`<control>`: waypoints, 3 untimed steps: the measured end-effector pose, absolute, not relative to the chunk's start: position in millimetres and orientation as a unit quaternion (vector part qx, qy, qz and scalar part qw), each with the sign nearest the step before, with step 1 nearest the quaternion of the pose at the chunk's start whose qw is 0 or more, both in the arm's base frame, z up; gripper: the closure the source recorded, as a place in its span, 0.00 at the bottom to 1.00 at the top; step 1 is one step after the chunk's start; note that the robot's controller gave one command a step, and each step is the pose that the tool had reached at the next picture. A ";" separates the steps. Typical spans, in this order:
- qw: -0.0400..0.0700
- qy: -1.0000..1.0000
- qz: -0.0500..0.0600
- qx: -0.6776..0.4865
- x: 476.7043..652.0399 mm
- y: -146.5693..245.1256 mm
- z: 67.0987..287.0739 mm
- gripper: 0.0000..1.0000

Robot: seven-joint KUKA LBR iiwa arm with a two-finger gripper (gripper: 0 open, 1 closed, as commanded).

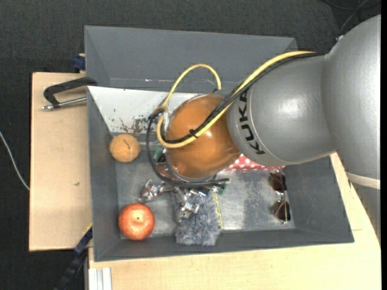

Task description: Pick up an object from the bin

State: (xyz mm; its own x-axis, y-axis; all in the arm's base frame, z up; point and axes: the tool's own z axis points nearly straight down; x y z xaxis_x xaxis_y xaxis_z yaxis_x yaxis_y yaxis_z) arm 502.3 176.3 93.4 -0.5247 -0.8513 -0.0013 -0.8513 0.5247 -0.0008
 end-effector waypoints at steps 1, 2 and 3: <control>0.000 0.882 0.001 -0.472 499.9 192.8 83.8 0.00; 0.002 0.851 0.001 -0.525 534.4 101.1 90.0 1.00; 0.002 0.851 0.001 -0.525 534.3 101.2 90.1 1.00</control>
Offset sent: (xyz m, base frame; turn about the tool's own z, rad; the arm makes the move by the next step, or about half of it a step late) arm 0.0312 -0.0768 -0.0042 -0.0902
